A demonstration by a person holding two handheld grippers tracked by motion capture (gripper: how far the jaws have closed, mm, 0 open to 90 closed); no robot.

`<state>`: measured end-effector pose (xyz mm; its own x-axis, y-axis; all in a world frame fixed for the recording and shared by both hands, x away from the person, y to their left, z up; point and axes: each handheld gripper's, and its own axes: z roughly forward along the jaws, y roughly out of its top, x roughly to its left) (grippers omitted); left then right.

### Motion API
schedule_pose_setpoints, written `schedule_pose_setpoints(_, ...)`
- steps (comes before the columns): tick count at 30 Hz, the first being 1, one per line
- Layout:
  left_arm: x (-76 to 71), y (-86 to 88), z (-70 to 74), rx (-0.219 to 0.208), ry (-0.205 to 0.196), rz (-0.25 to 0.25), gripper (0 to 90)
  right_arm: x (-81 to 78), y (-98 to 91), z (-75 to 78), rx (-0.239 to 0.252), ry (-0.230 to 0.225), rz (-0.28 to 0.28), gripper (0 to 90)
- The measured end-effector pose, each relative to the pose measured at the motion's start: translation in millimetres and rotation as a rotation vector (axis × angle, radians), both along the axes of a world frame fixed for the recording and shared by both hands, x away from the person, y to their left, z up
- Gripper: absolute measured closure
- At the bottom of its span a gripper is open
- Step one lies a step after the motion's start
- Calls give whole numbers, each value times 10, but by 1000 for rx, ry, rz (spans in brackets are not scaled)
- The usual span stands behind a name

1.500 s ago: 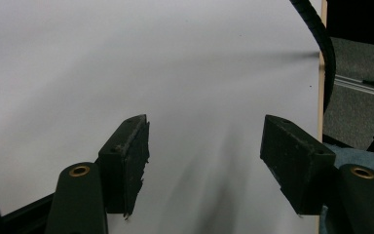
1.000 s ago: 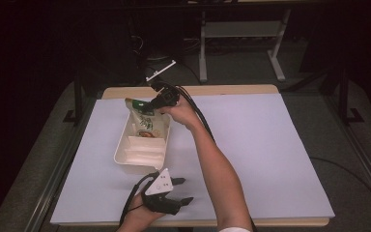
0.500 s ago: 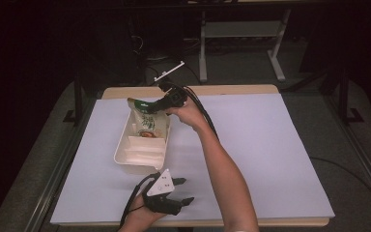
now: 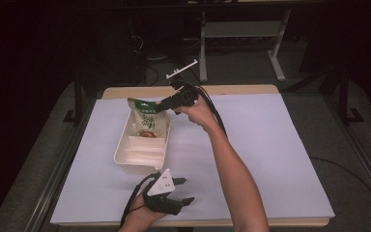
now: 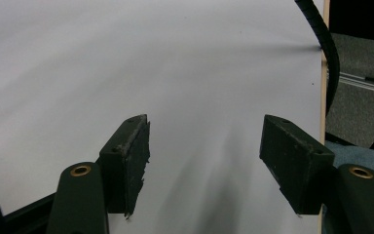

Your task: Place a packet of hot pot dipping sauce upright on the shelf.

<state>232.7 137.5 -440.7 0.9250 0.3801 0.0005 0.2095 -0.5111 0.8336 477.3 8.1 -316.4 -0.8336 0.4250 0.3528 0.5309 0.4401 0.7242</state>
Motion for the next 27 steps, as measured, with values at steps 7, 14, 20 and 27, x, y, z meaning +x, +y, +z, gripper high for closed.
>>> schedule_pose_setpoints(7, 4, 5, -13, -4, -2, 6, 347, -38, -139, 10, 12, -2, -1, 431)
schedule_pose_setpoints(14, 4, 3, -11, -6, 2, 1, 347, -91, -314, 37, 27, 2, -5, 417)
schedule_pose_setpoints(20, 13, 8, -15, -8, 10, 1, 347, -143, -459, 36, 31, 1, -16, 406)
schedule_pose_setpoints(27, 23, 4, -33, -1, 17, 1, 346, -201, -572, 29, 32, 2, -12, 398)
